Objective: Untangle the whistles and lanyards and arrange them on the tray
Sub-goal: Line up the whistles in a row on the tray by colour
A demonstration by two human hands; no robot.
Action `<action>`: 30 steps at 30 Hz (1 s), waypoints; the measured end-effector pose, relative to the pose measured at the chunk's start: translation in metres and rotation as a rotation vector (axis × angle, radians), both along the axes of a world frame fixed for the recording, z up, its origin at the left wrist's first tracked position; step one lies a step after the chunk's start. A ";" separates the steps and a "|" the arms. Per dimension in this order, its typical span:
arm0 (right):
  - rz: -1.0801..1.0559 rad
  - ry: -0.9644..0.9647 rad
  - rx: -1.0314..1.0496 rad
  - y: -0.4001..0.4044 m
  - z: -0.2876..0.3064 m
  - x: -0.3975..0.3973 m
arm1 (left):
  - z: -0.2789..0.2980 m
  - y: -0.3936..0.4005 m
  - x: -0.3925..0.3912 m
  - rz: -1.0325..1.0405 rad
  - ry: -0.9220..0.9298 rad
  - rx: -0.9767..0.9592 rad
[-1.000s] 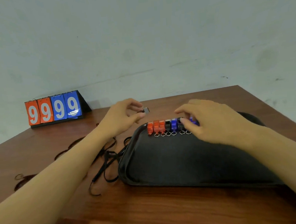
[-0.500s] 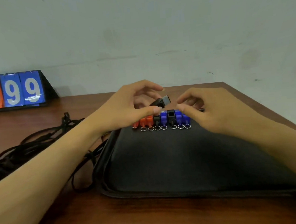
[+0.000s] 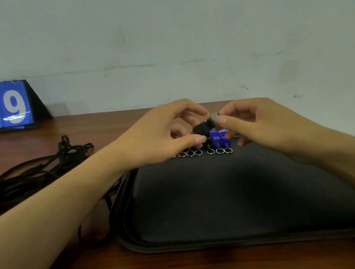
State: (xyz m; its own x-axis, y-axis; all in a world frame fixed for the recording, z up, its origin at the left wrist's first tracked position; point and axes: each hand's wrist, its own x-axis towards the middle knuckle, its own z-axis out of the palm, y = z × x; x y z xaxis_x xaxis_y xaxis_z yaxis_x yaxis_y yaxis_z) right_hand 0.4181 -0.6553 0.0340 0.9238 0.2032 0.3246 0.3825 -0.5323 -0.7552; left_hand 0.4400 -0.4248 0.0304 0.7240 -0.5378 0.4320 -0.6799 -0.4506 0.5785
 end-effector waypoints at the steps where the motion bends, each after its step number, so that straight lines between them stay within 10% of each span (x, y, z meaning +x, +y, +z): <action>1: 0.001 0.035 0.073 0.000 0.001 0.000 | 0.000 0.000 0.000 0.003 -0.009 0.016; 14: 0.090 0.261 0.468 -0.001 0.012 -0.004 | 0.004 0.006 0.004 0.043 -0.140 0.212; 23: -0.013 0.324 0.410 -0.019 0.016 0.008 | 0.031 0.065 0.013 0.446 -0.086 0.596; 30: -0.104 0.407 0.344 -0.024 0.004 0.018 | 0.041 0.093 0.009 0.658 0.648 0.890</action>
